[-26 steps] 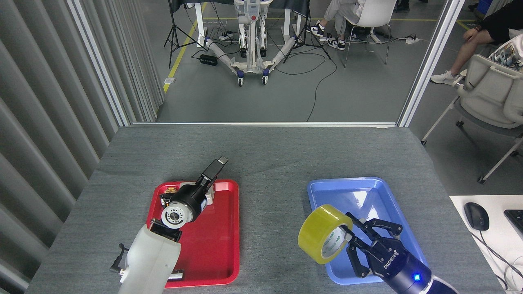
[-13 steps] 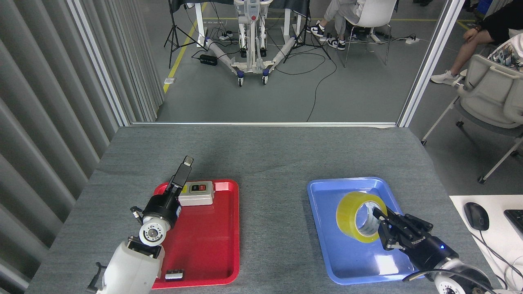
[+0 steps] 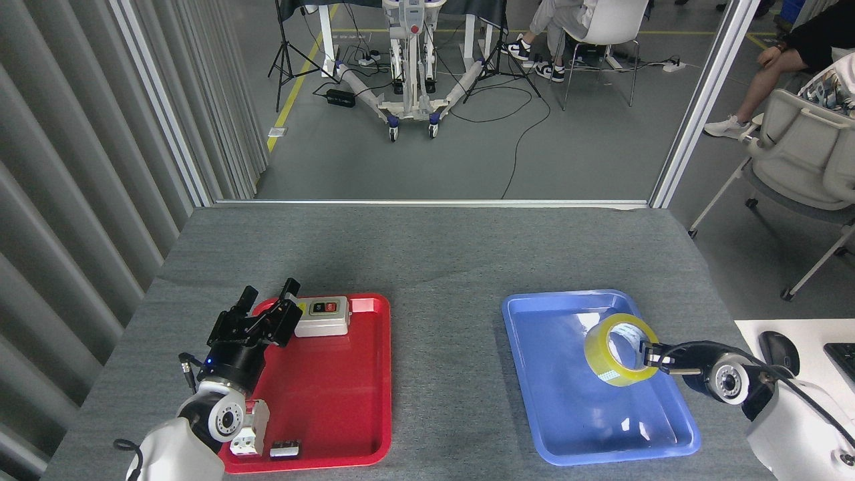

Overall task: Place and move tape with both arms
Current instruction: 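Lower the tape roll into the blue tray with the right gripper, then open the right gripper and lift it away from the tape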

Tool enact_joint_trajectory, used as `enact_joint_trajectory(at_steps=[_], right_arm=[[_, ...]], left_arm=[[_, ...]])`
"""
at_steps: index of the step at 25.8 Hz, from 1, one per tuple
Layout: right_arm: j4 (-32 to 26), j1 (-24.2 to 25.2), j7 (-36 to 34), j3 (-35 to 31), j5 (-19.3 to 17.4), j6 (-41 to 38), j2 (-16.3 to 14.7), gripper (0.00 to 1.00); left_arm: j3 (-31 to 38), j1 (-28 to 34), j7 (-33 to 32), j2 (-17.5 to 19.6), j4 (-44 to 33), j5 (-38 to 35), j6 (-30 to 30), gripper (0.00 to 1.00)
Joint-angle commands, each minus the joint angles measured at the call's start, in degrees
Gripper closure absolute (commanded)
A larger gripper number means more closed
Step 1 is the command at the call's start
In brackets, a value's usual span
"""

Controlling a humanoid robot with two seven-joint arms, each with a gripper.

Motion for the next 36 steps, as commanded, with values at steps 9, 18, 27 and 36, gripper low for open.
enact_joint_trajectory(at_steps=[9,18,27,36], right_arm=[[11.20,-8.76,3.23,9.59,-6.96,-3.02,2.18,1.00],[11.20,-8.84,5.61,11.79,-6.61,2.51,2.26,1.00],[11.73,-8.84,5.34,11.87,-6.43,3.13,4.11,1.00],[11.81,-9.02,4.82,11.87,-5.02,3.92,5.60,0.42]], left_arm=[[-0.16,4.11,0.72,1.46,-0.66,-23.23,9.47,0.01],[0.28,4.37,-0.07,1.37,-0.57,-21.38,10.35,0.00],[1.86,4.46,-0.07,1.28,-1.53,-18.83,10.00,0.00],[1.86,4.46,-0.34,1.46,-2.41,-18.92,10.26,0.00]])
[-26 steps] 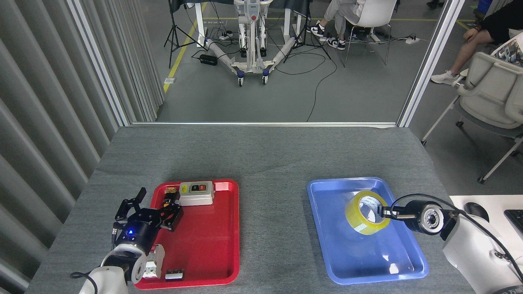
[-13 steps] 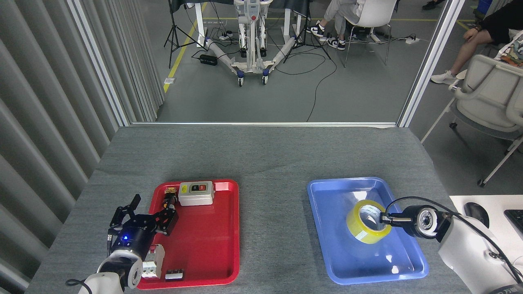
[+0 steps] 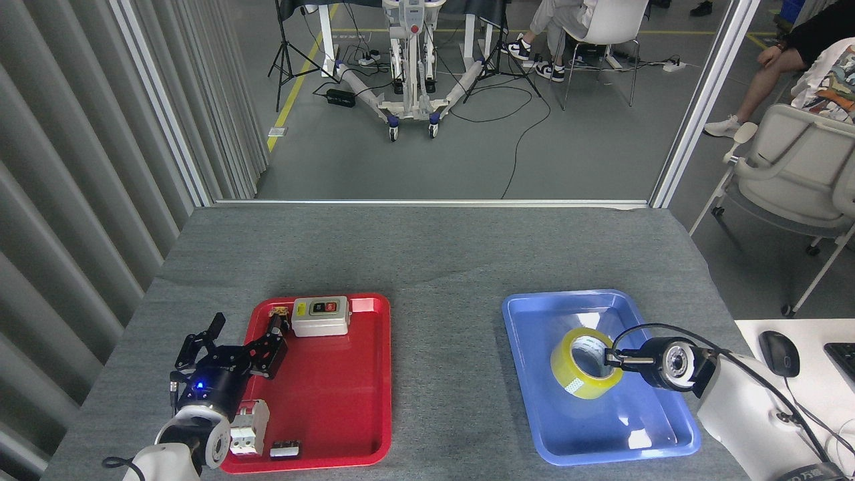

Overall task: Place and move tape with both arms
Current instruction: 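Open the right gripper and lift it away from the tape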

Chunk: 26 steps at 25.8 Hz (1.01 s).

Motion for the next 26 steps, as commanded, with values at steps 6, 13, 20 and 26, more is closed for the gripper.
enact_joint_trajectory(at_steps=[6,13,20,26], right_arm=[[0.01,-0.15,-0.30,-0.13,2.26,2.72,0.98,0.02],[-1.57,0.12,-1.27,-0.57,2.09,1.75,0.80,0.01],[-4.65,0.55,-13.04,-1.80,2.44,-5.19,0.01,0.01],[-11.15,3.46,-39.67,-3.56,12.54,-4.40,-2.72,0.01]], left_arm=[[0.00,0.62,-0.25,0.21,-0.21,0.06,-0.42,0.00],[0.00,-0.17,-0.17,0.21,-0.21,-0.12,0.11,0.00],[0.00,-0.34,-0.08,0.21,-0.30,-0.21,0.19,0.00],[0.09,-0.26,0.10,0.12,-0.30,-0.03,0.11,0.00]])
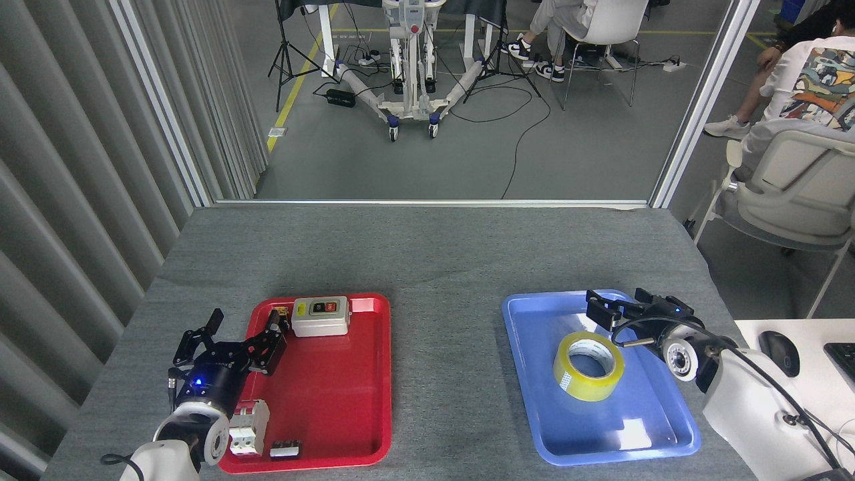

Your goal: Place and move tape with both arms

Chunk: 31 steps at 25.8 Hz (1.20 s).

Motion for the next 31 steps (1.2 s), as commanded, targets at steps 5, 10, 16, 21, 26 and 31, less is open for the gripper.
enact_joint_trajectory(at_steps=[5,10,16,21,26,31], right_arm=[[-3.76,3.33,-18.41,-9.92,10.55,0.43,0.88,0.01],[-10.96,11.15,-18.32,-23.19,20.30,-0.79,5.88,0.01],[-23.18,22.75,-16.03,-33.65,25.84,-3.78,10.98,0.01],[-27.40,30.66,-15.07,-35.67,26.28,-3.34,11.77,0.01],[-28.19,33.83,-15.51,-36.11,26.28,-3.43,11.16,0.00],[-30.21,35.59,-17.09,-38.04,26.19,-3.70,11.33,0.00]], left_arm=[[0.06,0.16,0.27,0.01,-0.19,0.08,0.53,0.01],[0.33,0.07,0.79,0.01,-0.19,0.16,1.50,0.00],[0.41,0.16,0.79,0.01,-0.19,0.25,1.41,0.00],[0.50,0.25,0.79,0.01,-0.19,0.25,1.50,0.00],[1.21,0.25,0.79,0.01,-0.19,0.25,1.41,0.00],[1.38,0.34,0.79,0.37,-0.10,0.34,1.41,0.00]])
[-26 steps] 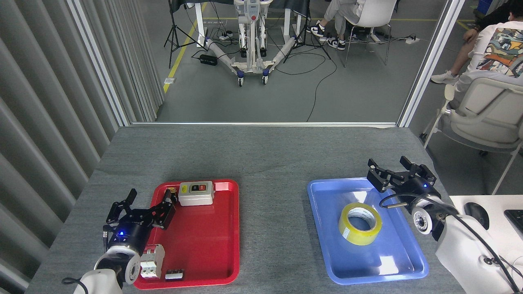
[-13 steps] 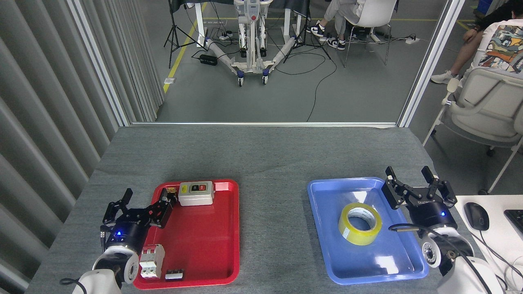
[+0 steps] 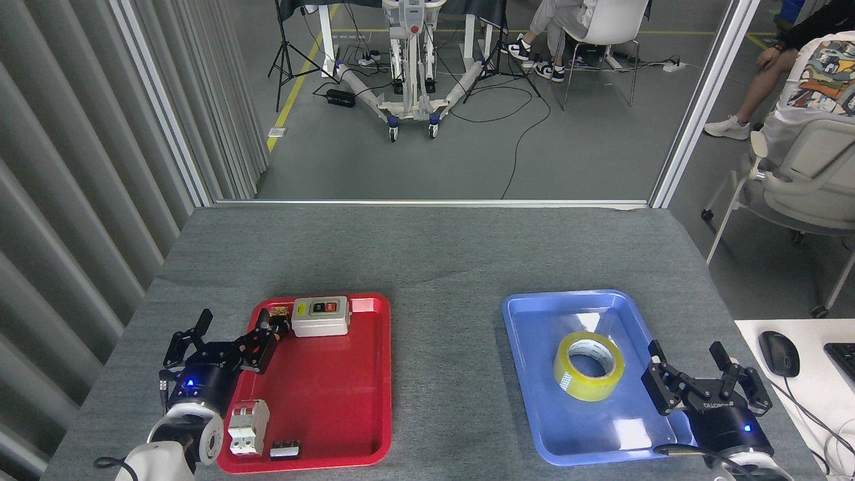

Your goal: Place and move tape with both arms

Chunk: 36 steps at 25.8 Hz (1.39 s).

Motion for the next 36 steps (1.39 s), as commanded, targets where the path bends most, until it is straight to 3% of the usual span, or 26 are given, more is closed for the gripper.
enact_joint_trajectory(at_steps=[1,8,12,24,36], right_arm=[[-1.33,1.70,-1.02,-1.77,-0.02,-0.23,0.39,0.00],[-1.24,1.61,-0.94,-1.95,0.42,0.30,2.50,0.00],[-1.24,1.61,-0.94,-1.95,4.90,0.21,2.76,0.00],[-2.03,0.91,-0.85,-1.95,4.99,0.12,3.91,0.00],[4.65,-6.65,-0.50,-1.33,5.17,0.03,3.91,0.00]], left_arm=[[0.26,0.04,0.00,0.29,0.03,0.08,-0.04,0.00],[0.97,0.48,0.08,0.47,0.03,0.08,-0.22,0.00],[0.97,0.56,0.00,0.65,0.03,0.08,-0.13,0.00],[0.97,0.56,0.00,0.56,0.03,0.08,-0.13,0.00],[0.97,0.48,0.00,0.56,0.21,-0.01,-0.13,0.00]])
